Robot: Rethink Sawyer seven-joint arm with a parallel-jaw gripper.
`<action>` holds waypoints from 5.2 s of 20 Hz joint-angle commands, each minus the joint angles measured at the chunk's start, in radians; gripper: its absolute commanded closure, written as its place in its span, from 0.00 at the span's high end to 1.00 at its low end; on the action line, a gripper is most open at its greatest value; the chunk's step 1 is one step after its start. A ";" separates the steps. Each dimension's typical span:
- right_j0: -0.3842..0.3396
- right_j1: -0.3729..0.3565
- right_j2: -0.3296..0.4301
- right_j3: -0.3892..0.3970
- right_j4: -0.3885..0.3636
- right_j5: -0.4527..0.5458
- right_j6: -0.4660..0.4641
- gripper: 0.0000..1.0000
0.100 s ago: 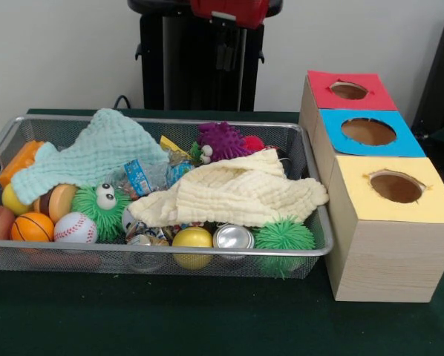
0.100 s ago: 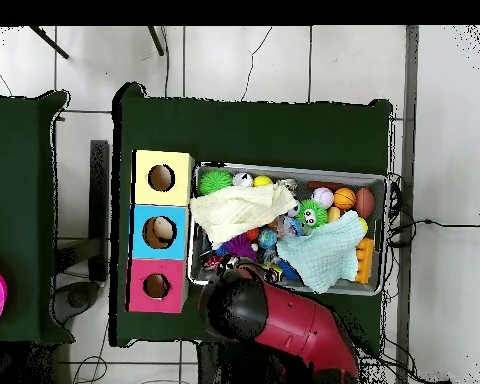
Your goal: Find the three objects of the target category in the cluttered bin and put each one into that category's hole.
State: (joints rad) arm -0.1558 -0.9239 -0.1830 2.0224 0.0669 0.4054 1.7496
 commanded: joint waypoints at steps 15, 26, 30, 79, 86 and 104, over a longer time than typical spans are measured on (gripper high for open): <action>-0.297 0.007 0.212 0.017 -0.184 -0.006 -0.104 0.00; -0.420 0.001 0.280 -0.010 -0.283 0.005 -0.107 0.00; -0.423 0.039 0.293 -0.018 -0.309 -0.032 -0.063 0.00; -0.569 0.126 0.386 -0.055 -0.374 0.045 0.031 1.00; -0.550 0.212 0.359 -0.147 -0.396 0.045 0.035 1.00; -0.484 0.371 0.291 -0.249 -0.409 -0.098 0.114 1.00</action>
State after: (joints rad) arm -0.6474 -0.5988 0.1159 1.8701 -0.3300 0.3779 1.7496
